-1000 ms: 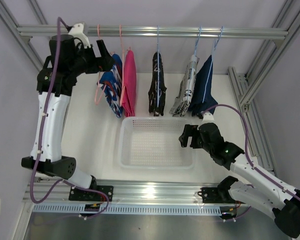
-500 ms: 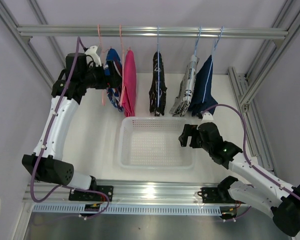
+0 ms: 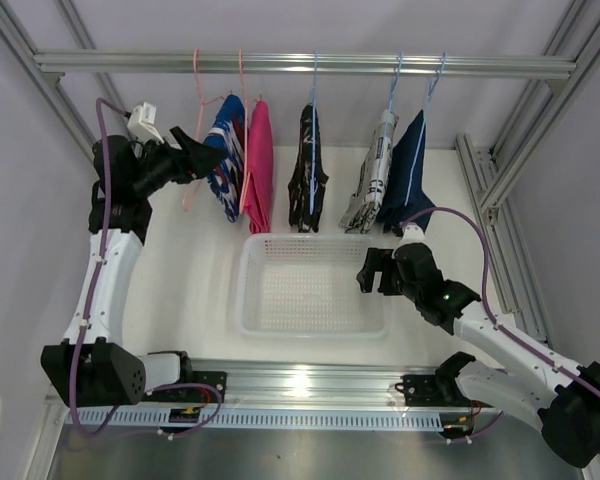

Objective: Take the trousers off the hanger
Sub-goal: Pick up the hanger from the clothesline.

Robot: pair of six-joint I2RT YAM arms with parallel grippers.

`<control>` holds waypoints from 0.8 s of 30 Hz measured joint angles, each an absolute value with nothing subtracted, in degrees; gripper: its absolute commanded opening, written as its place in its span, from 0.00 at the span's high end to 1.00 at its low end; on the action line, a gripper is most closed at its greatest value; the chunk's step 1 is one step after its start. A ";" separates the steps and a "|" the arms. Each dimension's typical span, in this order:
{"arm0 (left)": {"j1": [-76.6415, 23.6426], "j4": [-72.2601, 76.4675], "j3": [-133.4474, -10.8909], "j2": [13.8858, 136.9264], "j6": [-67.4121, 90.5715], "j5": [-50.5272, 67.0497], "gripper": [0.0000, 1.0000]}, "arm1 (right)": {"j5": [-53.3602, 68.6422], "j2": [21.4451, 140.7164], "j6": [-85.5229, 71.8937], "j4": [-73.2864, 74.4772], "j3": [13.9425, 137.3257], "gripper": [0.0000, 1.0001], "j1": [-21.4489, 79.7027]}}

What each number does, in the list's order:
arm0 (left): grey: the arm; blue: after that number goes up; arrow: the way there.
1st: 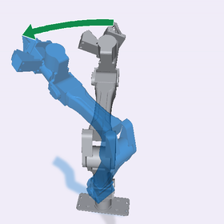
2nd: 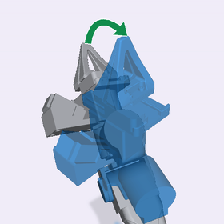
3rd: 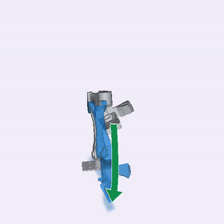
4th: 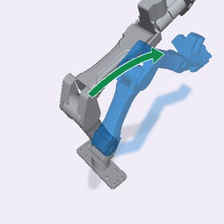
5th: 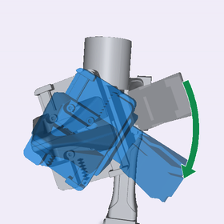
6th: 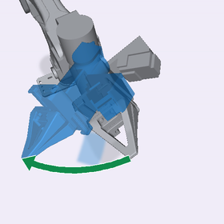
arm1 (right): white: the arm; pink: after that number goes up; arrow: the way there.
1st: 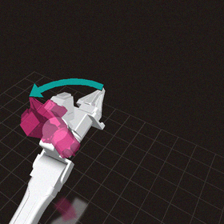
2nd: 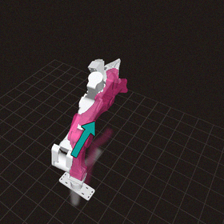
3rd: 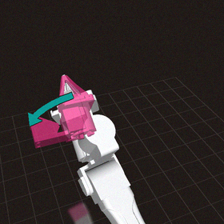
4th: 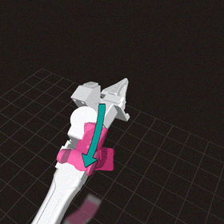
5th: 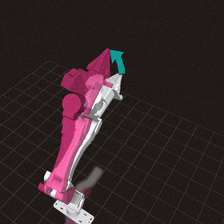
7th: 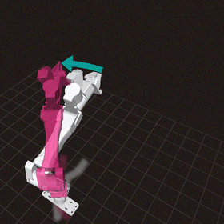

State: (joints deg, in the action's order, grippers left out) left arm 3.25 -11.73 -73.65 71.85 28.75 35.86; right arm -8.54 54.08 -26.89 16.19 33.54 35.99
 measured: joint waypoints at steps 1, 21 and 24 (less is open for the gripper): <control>3.38 -8.93 -72.20 71.13 29.82 36.80 0.23 | -8.54 54.19 -26.92 16.10 33.54 0.09 35.97; 5.28 25.21 -61.39 77.25 53.47 51.37 1.00 | -9.06 57.08 -26.89 15.97 33.54 0.09 35.38; 5.69 33.41 -58.52 77.41 59.48 51.86 1.00 | -9.10 57.14 -26.89 16.08 33.54 0.09 35.38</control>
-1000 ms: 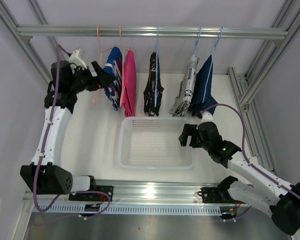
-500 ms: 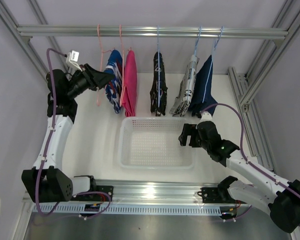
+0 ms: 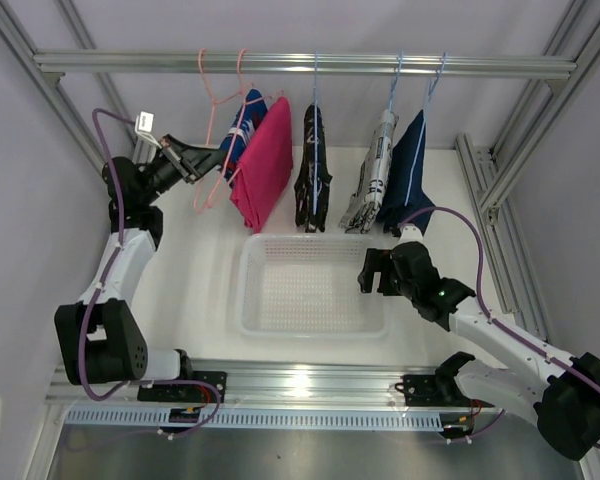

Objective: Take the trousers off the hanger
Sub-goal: Pick up the hanger from the clothesline.

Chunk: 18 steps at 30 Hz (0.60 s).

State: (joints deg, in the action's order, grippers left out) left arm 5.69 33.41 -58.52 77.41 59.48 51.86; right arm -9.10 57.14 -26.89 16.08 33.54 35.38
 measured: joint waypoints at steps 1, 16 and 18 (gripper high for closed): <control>5.89 36.38 -57.74 77.65 61.76 52.14 0.99 | -9.15 57.17 -26.89 16.21 33.54 0.09 35.38; 9.80 59.53 -52.07 79.92 82.52 53.65 1.00 | -9.34 56.97 -26.96 19.03 34.37 0.09 35.38; 9.85 56.95 -52.07 79.11 80.60 53.34 1.00 | -9.23 56.99 -26.96 19.03 34.54 0.09 35.38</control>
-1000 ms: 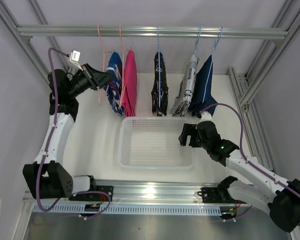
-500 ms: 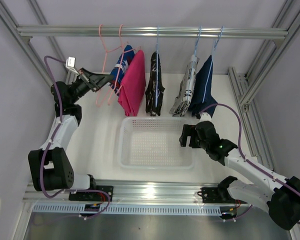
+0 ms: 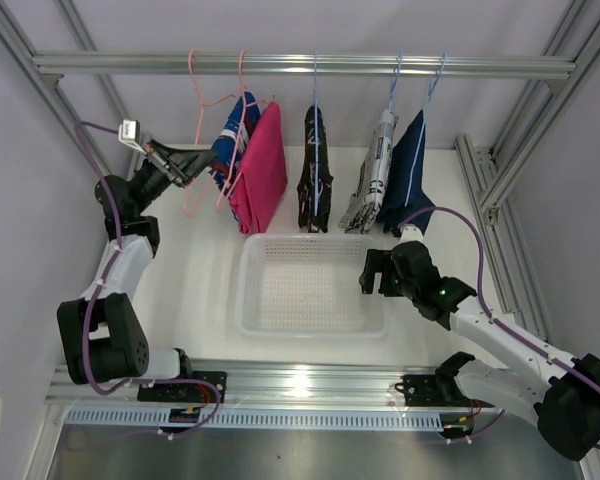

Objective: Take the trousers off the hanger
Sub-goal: Pick up the hanger from the clothesline.

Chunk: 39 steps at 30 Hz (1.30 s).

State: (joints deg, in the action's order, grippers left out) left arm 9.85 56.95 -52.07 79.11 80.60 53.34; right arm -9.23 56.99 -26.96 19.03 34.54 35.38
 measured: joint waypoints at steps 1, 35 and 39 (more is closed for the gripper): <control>9.85 54.72 -52.14 78.39 79.05 52.95 0.99 | -9.10 56.99 -26.96 19.05 34.63 0.09 35.38; 7.05 -8.47 -76.09 64.77 43.24 34.61 1.00 | -7.68 57.01 -28.75 20.62 37.34 0.09 36.53; 3.73 -16.78 -76.05 59.51 38.63 28.12 1.00 | -7.86 54.52 -28.80 22.61 37.74 0.09 36.77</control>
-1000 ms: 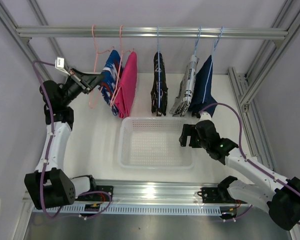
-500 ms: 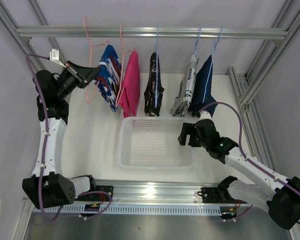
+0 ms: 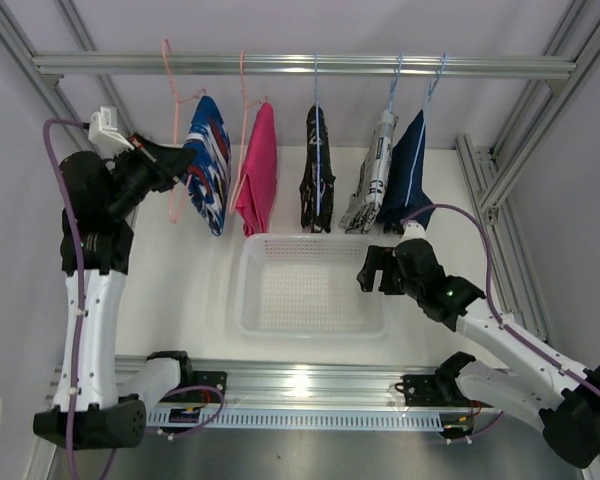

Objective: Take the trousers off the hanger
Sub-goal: Pick up the hanger from the clothesline.

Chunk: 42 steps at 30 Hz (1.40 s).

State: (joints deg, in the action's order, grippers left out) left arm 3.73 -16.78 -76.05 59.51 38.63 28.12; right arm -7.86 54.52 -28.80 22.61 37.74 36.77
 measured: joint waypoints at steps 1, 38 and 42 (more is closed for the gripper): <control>3.09 -18.59 -75.94 57.84 37.78 26.59 1.00 | -7.97 53.76 -28.82 23.00 37.91 0.09 36.86; -11.35 -31.22 -60.38 36.97 24.82 -16.97 1.00 | -31.51 83.88 -11.40 12.23 71.05 0.10 78.76; -11.35 -31.20 -59.68 36.99 24.82 -18.24 0.99 | -30.85 89.23 -9.06 6.15 72.14 0.11 78.96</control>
State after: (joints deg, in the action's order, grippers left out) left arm -11.35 -31.20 -59.68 36.99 24.82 -18.24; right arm -30.85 89.23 -9.06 6.15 72.14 78.96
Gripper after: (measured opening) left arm 0.045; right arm 0.904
